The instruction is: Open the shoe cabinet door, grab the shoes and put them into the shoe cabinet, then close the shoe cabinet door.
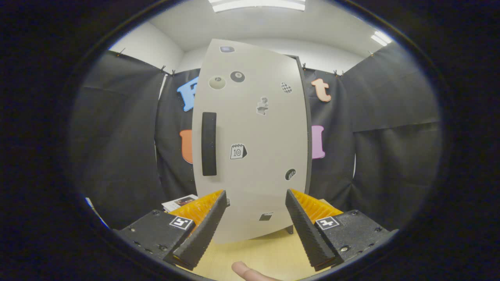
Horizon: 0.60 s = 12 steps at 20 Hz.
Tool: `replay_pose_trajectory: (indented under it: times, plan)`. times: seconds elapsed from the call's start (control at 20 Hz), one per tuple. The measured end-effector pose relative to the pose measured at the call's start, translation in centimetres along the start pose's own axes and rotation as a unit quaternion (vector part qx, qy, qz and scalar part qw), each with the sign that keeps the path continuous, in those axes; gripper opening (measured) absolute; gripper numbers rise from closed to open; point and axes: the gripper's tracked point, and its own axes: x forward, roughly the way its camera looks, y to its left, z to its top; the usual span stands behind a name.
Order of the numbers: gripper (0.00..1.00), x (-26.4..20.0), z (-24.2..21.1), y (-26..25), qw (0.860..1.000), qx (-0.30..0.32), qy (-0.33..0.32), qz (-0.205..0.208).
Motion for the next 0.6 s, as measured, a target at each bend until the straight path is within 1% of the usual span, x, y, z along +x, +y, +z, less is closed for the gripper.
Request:
replay_pose_trajectory:
  times: [0.2, 0.35, 0.45, 0.6]
  plan:
    - [0.99, -3.0, 1.2, -1.6, 0.999, -0.009, -0.038, -0.025]
    - [0.99, -4.2, 1.6, -1.9, 0.998, -0.013, -0.054, -0.029]
    - [0.99, -4.3, 1.5, -2.3, 0.997, -0.002, -0.063, -0.036]
    - [0.99, -4.0, -0.3, -2.8, 0.997, 0.028, -0.055, -0.042]
